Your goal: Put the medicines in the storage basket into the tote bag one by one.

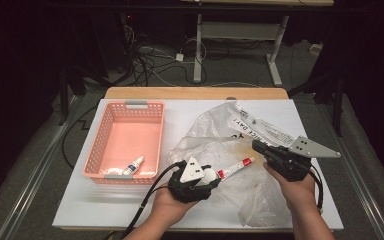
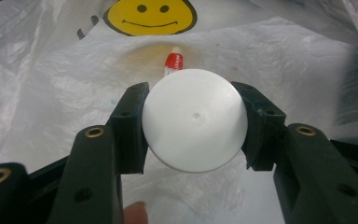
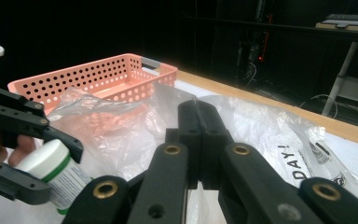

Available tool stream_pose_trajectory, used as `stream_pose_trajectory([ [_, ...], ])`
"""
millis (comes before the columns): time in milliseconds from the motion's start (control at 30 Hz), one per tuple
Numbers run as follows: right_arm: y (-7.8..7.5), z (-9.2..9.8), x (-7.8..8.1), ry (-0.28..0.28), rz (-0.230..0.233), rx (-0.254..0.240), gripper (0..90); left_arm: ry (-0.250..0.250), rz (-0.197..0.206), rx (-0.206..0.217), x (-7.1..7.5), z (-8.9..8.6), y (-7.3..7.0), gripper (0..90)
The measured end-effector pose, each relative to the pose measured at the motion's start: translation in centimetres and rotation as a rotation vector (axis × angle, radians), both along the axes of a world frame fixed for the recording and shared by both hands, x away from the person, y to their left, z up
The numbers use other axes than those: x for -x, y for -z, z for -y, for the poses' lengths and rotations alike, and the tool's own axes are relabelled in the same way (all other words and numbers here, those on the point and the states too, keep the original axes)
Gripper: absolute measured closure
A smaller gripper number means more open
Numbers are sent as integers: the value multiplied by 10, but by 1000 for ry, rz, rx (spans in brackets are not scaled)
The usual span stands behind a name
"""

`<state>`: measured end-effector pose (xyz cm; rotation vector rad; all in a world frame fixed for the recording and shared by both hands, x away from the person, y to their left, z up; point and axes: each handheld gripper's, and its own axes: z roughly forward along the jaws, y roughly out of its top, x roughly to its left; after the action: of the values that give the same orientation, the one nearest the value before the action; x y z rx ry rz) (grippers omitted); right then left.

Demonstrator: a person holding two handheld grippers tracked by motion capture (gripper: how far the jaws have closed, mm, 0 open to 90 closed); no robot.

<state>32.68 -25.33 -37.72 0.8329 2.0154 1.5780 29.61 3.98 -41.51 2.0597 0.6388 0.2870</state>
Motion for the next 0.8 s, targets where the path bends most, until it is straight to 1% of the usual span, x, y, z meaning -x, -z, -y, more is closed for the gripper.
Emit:
stream_pose_trajectory([
  [300,0,0,0,-4,4,-2,900,7,-17,23,-15,16,0,489],
  [433,0,-1,0,-3,4,-2,900,20,-23,32,-19,26,1,490],
  [500,0,-1,0,-4,6,-2,900,30,-22,28,-20,31,2,489],
  [600,0,-1,0,-4,7,0,900,36,-24,34,-22,38,3,489],
  [700,-1,0,0,-1,8,-2,900,40,-26,42,-25,46,5,489],
  [800,-1,1,0,2,6,-6,900,48,-27,41,-28,53,8,489],
])
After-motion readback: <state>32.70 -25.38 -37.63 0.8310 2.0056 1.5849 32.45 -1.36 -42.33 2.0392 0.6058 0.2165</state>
